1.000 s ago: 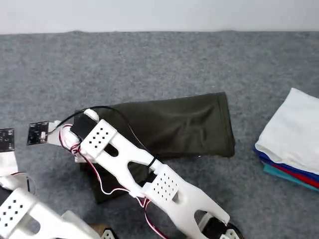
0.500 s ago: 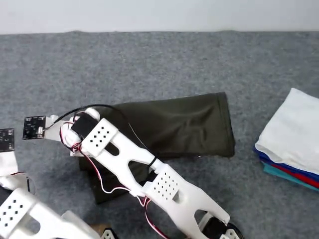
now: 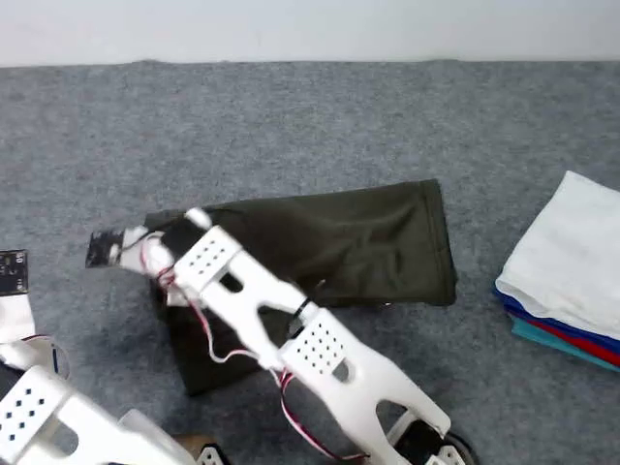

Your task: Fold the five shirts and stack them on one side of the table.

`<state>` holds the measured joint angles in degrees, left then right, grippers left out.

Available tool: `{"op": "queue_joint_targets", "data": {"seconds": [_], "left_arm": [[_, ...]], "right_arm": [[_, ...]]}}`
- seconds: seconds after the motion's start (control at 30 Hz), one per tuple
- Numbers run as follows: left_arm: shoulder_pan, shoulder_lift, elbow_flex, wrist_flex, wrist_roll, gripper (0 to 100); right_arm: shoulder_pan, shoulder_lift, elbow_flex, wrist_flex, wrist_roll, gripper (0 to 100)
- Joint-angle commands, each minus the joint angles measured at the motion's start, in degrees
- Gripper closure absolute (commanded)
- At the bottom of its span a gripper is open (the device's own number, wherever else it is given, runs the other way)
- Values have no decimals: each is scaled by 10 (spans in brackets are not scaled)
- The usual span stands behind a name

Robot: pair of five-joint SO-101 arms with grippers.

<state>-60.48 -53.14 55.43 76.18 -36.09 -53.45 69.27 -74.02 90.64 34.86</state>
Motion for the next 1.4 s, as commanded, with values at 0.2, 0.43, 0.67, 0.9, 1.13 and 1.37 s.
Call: {"op": "queue_joint_targets", "data": {"seconds": [0.2,0.43,0.67,0.9,1.13,1.37], "left_arm": [[2,-9,-2,-5,-4,985],[2,-9,-3,-5,-4,985],[-4,-10,-11,-5,-3,985],[1,-10,-15,4,-3,985],[1,-10,-16,4,-4,985],[1,-10,-16,5,-4,985]], "right_arm": [[40,-2,-127,-16,-3,983],[36,-2,-180,86,-3,983],[80,2,-160,124,-10,983],[54,-127,-18,125,-78,983],[-44,-319,305,122,-110,834],[-123,-368,457,101,-111,794]]}}
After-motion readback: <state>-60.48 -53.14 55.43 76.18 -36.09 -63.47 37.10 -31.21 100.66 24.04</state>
